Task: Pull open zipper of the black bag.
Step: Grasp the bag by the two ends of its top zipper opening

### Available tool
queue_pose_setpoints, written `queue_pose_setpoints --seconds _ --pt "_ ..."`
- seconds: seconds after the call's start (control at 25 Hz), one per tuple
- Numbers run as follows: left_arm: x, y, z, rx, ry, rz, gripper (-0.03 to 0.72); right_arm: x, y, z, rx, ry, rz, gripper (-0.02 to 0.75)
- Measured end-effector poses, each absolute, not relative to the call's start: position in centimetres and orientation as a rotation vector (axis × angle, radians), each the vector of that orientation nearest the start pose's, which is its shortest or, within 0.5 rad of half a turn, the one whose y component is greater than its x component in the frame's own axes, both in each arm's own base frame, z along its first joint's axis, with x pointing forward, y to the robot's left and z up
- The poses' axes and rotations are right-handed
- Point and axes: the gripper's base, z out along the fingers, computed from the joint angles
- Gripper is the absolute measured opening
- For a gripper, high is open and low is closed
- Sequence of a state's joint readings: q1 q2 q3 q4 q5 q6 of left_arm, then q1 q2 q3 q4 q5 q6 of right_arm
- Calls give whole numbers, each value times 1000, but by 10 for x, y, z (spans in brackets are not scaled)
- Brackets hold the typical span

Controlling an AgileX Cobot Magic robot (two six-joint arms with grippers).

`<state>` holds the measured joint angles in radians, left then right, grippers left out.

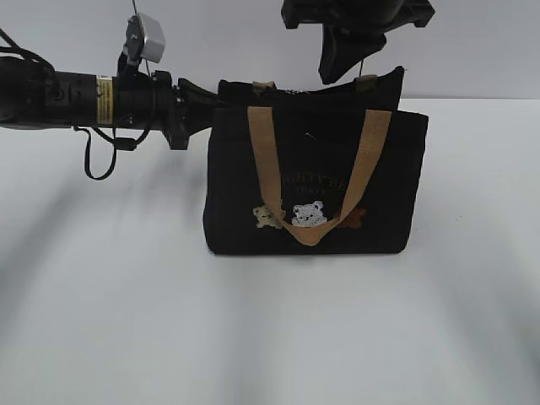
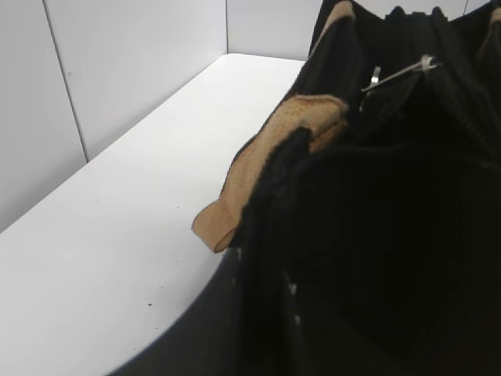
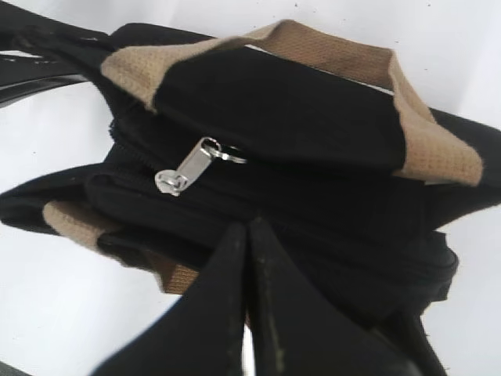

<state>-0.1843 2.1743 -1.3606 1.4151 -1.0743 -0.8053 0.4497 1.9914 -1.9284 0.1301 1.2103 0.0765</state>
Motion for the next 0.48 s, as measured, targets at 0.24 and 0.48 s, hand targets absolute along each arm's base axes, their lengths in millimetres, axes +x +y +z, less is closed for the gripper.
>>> queue_pose_setpoints --seconds 0.24,0.48 --pt "413 -157 164 1158 1474 -869 52 386 203 312 -474 2727 391 94" --pt "413 -157 164 1158 1474 -869 52 393 208 313 -432 2654 442 366"
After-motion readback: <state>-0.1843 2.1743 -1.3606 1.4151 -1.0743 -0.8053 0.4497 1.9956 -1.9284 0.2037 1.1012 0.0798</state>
